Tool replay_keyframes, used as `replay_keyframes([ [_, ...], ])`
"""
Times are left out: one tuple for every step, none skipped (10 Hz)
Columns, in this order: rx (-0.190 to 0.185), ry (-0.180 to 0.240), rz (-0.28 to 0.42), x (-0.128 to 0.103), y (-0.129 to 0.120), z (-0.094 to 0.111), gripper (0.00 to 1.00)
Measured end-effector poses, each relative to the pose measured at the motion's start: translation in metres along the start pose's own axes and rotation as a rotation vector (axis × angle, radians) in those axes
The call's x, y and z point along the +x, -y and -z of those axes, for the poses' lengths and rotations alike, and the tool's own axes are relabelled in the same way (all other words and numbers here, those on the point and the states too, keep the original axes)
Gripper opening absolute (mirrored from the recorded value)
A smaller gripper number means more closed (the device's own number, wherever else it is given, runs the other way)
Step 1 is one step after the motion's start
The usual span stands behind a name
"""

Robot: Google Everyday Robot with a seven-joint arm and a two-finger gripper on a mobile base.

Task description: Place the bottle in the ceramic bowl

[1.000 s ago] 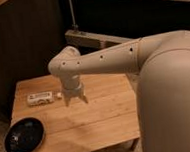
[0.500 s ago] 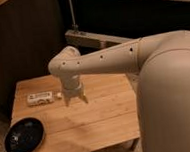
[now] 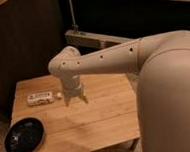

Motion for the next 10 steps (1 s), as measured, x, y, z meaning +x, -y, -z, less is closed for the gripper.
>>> replay_keyframes([
  [0.0, 0.0, 0.0, 0.0, 0.0, 0.0, 0.65],
  [0.0, 0.0, 0.0, 0.0, 0.0, 0.0, 0.65],
  [0.0, 0.0, 0.0, 0.0, 0.0, 0.0, 0.65],
  [0.0, 0.0, 0.0, 0.0, 0.0, 0.0, 0.65],
  [0.0, 0.0, 0.0, 0.0, 0.0, 0.0, 0.65],
  [0.0, 0.0, 0.0, 0.0, 0.0, 0.0, 0.65],
  [0.0, 0.0, 0.0, 0.0, 0.0, 0.0, 0.65],
  [-0.001, 0.0, 0.0, -0.0004, -0.0002, 0.0003, 0.65],
  [-0.001, 0.0, 0.005, -0.0012, -0.0006, 0.0, 0.65],
  [-0.001, 0.001, 0.028, -0.0056, -0.0014, 0.0021, 0.65],
])
